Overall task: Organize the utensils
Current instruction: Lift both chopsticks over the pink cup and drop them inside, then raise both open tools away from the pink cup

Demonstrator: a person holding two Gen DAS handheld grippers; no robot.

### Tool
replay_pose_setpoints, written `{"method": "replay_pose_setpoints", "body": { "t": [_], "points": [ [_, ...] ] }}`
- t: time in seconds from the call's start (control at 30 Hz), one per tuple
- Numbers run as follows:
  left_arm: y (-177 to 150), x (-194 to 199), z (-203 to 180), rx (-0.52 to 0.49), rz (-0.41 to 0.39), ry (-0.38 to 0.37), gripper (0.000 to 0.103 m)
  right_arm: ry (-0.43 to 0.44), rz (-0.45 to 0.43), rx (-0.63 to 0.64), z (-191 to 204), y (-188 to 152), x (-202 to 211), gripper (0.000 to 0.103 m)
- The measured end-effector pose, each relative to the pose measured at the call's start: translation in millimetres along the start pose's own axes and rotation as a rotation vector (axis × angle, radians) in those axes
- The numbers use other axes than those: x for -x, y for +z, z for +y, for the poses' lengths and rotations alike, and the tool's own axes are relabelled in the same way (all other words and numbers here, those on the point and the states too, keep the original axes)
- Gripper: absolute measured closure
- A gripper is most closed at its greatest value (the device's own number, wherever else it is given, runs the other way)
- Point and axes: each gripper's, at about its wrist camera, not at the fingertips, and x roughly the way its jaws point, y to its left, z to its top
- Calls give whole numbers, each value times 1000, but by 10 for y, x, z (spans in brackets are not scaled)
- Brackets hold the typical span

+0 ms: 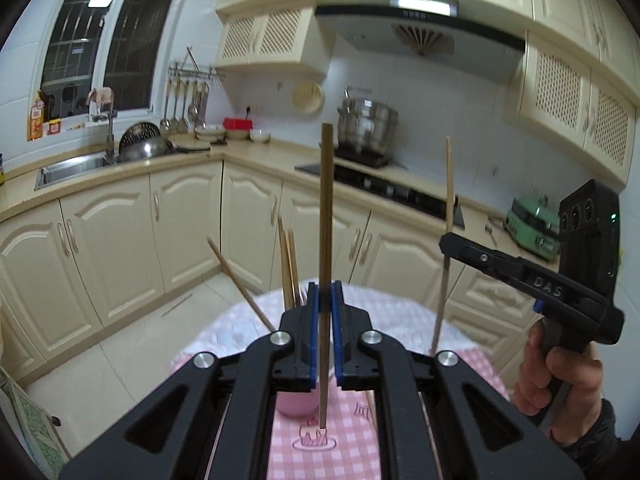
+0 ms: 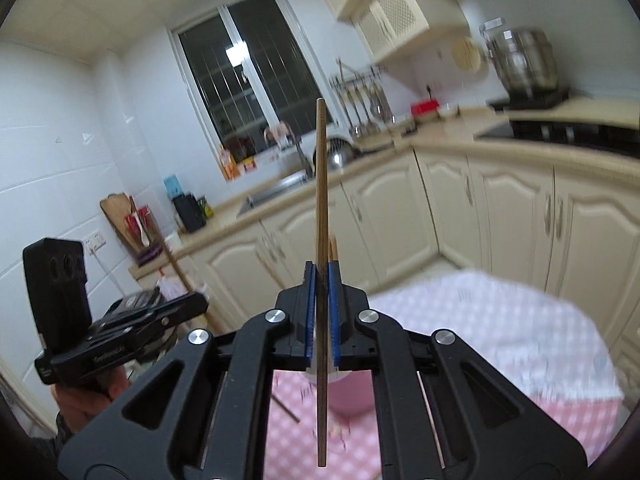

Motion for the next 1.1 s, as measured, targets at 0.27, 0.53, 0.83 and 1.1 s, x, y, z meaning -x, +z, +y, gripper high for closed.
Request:
{"method": "replay_pose_setpoints", "body": {
  "t": [0.27, 0.53, 0.83, 1.1],
  "points": [
    [408, 189, 50, 15, -98, -4, 97, -43, -73, 73, 201, 342, -234, 97],
    [612, 22, 84, -6, -88, 5, 97, -63, -81, 97, 226, 349, -521, 96],
    [487, -337, 195, -4, -26, 37, 97, -73, -46, 118, 235, 190, -845, 96],
    [313, -602, 270, 5, 33, 39, 97, -98, 16, 107, 101, -17, -1047, 96]
  ]
}}
